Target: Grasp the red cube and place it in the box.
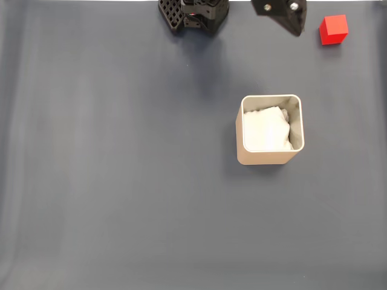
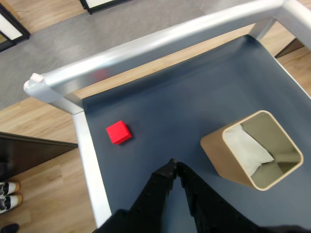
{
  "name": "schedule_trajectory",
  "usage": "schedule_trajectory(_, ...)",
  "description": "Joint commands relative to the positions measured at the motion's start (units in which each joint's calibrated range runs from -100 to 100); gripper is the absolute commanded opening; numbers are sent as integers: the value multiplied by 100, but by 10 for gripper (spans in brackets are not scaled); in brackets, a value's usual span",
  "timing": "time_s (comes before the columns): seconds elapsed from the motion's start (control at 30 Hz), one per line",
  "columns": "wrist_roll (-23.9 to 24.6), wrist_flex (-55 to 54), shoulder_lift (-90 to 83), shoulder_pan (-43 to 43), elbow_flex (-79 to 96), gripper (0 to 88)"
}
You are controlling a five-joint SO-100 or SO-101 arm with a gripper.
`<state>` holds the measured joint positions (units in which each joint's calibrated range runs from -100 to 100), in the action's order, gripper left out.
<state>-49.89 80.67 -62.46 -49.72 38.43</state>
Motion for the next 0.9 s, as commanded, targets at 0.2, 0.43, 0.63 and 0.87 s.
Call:
schedule_trajectory(0.2, -24, 29, 141, -726, -124, 8)
schedule_trajectory(0.43, -49, -233, 270, -917, 86, 112)
schedule_trajectory(0.63, -147, -750, 270, -1038, 304, 166)
schedule_trajectory(0.87, -488, -1021, 296, -996, 514, 245)
